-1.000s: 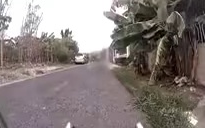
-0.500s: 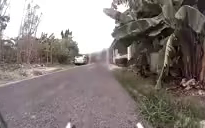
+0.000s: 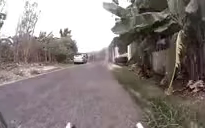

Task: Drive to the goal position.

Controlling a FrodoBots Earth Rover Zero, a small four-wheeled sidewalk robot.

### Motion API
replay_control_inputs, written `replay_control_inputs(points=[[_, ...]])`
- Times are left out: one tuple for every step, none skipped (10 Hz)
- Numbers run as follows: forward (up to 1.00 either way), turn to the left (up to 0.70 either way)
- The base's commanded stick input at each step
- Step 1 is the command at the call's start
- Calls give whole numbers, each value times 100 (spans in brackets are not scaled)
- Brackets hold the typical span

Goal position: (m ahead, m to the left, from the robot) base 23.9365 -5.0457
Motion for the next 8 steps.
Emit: replay_control_inputs(points=[[100,38],[100,38],[100,38],[100,38],[100,38],[100,34],[100,24],[100,3]])
